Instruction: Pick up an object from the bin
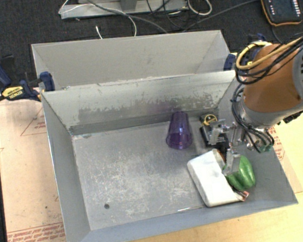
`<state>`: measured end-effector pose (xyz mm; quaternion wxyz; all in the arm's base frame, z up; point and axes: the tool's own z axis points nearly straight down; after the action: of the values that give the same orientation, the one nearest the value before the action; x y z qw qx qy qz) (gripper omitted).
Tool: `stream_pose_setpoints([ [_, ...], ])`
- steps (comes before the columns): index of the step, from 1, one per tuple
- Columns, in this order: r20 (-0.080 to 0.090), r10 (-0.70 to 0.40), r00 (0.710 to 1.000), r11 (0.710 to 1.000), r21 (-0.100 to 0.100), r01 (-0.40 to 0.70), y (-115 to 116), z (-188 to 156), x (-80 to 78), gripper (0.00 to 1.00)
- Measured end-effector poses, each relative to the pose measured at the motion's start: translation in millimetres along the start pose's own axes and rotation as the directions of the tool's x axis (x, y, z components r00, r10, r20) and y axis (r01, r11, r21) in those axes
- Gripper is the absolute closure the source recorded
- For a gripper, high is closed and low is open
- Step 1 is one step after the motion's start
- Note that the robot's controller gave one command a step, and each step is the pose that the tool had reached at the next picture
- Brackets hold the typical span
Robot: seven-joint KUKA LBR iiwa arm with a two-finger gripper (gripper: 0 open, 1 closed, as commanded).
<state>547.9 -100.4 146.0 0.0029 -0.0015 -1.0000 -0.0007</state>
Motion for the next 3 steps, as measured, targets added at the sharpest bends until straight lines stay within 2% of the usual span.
stream_pose_setpoints([
  [1,0.007,-0.004,1.0,1.0,0.001,0.004,0,-4,-2.0,0.0],
  [2,-0.007,-0.222,0.975,0.975,-0.015,0.222,-39,74,-100.4,0.0],
  [3,0.005,-0.078,0.997,0.997,-0.012,0.078,-46,74,-95.2,0.0],
])
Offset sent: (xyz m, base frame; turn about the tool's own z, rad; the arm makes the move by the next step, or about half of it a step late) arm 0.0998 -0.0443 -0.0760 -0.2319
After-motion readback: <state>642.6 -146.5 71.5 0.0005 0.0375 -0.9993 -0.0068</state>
